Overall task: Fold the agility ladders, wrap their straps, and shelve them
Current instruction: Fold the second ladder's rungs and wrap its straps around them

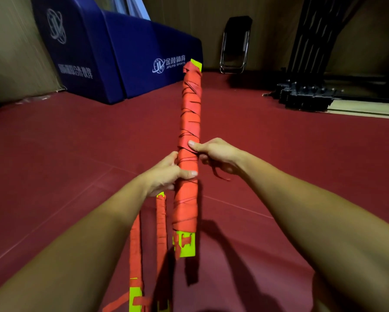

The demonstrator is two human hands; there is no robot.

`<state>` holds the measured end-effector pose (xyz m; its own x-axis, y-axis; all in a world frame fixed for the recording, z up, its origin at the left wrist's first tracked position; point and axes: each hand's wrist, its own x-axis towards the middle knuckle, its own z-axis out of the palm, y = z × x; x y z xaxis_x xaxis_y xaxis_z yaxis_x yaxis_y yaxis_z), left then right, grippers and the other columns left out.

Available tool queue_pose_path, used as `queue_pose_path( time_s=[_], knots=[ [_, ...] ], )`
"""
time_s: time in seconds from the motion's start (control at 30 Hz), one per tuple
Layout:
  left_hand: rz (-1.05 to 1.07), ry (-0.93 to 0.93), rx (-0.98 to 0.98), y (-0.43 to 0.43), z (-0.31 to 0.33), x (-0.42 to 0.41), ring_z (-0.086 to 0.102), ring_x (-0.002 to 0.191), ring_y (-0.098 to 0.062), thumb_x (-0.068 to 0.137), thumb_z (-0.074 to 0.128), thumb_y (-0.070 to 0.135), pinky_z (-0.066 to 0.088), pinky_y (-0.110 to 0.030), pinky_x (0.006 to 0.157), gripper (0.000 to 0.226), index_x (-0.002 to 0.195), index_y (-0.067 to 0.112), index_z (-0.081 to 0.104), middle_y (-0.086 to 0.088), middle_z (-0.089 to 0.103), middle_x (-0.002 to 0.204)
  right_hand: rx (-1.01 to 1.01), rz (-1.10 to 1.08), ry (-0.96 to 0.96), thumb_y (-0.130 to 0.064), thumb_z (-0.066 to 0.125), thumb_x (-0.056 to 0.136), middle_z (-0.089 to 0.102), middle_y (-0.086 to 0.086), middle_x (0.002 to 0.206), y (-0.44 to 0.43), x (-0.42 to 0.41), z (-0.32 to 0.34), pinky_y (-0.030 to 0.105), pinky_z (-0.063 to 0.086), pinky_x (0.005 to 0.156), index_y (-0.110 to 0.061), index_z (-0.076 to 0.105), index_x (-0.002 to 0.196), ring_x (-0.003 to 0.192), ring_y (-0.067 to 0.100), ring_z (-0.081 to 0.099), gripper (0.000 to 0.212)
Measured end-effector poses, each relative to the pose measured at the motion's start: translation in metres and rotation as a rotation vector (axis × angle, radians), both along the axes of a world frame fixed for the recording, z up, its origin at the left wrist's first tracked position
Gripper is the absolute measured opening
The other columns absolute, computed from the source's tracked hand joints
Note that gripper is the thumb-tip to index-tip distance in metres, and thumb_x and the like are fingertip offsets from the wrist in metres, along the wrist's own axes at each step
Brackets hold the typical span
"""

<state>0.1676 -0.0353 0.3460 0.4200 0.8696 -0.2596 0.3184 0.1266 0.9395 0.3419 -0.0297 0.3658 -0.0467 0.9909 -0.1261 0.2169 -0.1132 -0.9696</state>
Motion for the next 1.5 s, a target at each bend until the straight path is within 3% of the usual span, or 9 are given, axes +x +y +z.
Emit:
queue_pose_path(
  time_s=[0.27, 0.37, 0.47, 0.6, 0.7, 0.9, 1.13, 1.33, 1.5],
  knots=[
    [0.093, 0.4, 0.306, -0.004, 0.007, 0.014, 0.064, 0.093, -0.014, 0.047, 0.087, 0.069, 0.053, -0.034, 0.074, 0.087, 0.114, 0.025, 0.054, 0.004, 0.067, 0.106, 0.068, -0.235, 0.111, -0.028, 0.076, 0.086, 0.049, 0.001, 0.05, -0.003, -0.015, 0.0, 0.017, 0.033, 0.042, -0.009, 0.051, 0.059, 0.047, 0.013, 0.038, 0.041],
    [0.129, 0.448, 0.336, -0.002, 0.008, 0.014, 0.065, 0.089, -0.016, 0.049, 0.087, 0.061, 0.053, -0.033, 0.072, 0.081, 0.112, 0.021, 0.057, 0.002, 0.068, 0.101, 0.079, -0.24, 0.049, -0.03, 0.075, 0.087, 0.051, 0.002, 0.054, -0.004, -0.018, 0.001, 0.025, 0.035, 0.052, -0.01, 0.054, 0.058, 0.049, 0.013, 0.04, 0.041],
    [0.025, 0.105, 0.169, -0.007, 0.014, 0.008, 0.066, 0.076, -0.005, 0.074, 0.085, 0.026, 0.057, -0.027, 0.068, 0.051, 0.118, 0.024, 0.06, 0.005, 0.071, 0.095, 0.035, -0.114, 0.142, -0.027, 0.069, 0.091, 0.049, 0.0, 0.052, -0.007, -0.011, 0.007, 0.019, 0.033, 0.044, -0.012, 0.055, 0.062, 0.042, 0.007, 0.039, 0.036],
    [-0.011, -0.124, -0.022, -0.011, 0.013, -0.005, 0.069, 0.092, -0.014, 0.076, 0.083, 0.009, 0.056, -0.04, 0.087, 0.065, 0.131, 0.017, 0.05, -0.001, 0.072, 0.102, -0.109, 0.067, 0.248, -0.023, 0.061, 0.095, 0.053, -0.002, 0.065, -0.015, 0.004, 0.004, 0.017, 0.032, 0.049, -0.015, 0.059, 0.073, 0.053, 0.005, 0.046, 0.024],
    [0.03, -0.186, -0.048, -0.008, 0.009, -0.004, 0.069, 0.081, -0.012, 0.083, 0.072, -0.003, 0.055, -0.035, 0.076, 0.054, 0.131, 0.012, 0.053, 0.002, 0.072, 0.088, -0.127, 0.099, 0.226, -0.02, 0.055, 0.099, 0.055, -0.003, 0.069, -0.019, 0.006, 0.001, 0.014, 0.032, 0.043, -0.016, 0.058, 0.075, 0.049, 0.003, 0.047, 0.024],
    [0.123, -0.23, -0.02, -0.004, 0.01, -0.004, 0.067, 0.072, -0.014, 0.082, 0.073, -0.004, 0.053, -0.031, 0.07, 0.049, 0.128, 0.004, 0.058, -0.004, 0.07, 0.086, -0.013, 0.037, -0.002, -0.009, 0.049, 0.099, 0.041, 0.0, 0.055, -0.011, 0.003, -0.003, 0.018, 0.015, 0.043, -0.006, 0.069, 0.098, 0.042, 0.01, 0.026, 0.02],
    [0.179, -0.253, 0.004, -0.008, 0.009, 0.003, 0.064, 0.068, -0.016, 0.084, 0.071, -0.007, 0.052, -0.031, 0.066, 0.039, 0.112, 0.01, 0.05, -0.005, 0.065, 0.078, 0.045, -0.166, -0.171, -0.017, 0.078, 0.083, 0.062, 0.006, 0.08, -0.001, 0.007, -0.013, 0.028, 0.04, 0.069, -0.01, 0.068, 0.091, 0.073, 0.015, 0.052, 0.014],
    [0.22, -0.21, 0.032, -0.01, 0.005, 0.016, 0.06, 0.067, -0.009, 0.084, 0.074, -0.003, 0.05, -0.024, 0.056, 0.058, 0.128, 0.01, 0.038, -0.002, 0.054, 0.084, -0.117, -0.145, 0.098, 0.009, 0.039, 0.088, 0.054, 0.012, 0.068, -0.004, -0.003, -0.012, 0.021, 0.046, 0.047, -0.003, 0.062, 0.09, 0.053, 0.015, 0.051, 0.026],
    [0.146, -0.147, 0.081, -0.009, 0.001, 0.02, 0.066, 0.073, -0.011, 0.081, 0.077, -0.001, 0.052, -0.025, 0.063, 0.059, 0.133, 0.0, 0.049, 0.0, 0.068, 0.086, -0.144, -0.186, 0.31, -0.03, 0.06, 0.09, 0.064, 0.003, 0.065, -0.004, -0.003, -0.011, 0.028, 0.053, 0.059, -0.012, 0.062, 0.077, 0.059, 0.016, 0.062, 0.022]
  ],
)
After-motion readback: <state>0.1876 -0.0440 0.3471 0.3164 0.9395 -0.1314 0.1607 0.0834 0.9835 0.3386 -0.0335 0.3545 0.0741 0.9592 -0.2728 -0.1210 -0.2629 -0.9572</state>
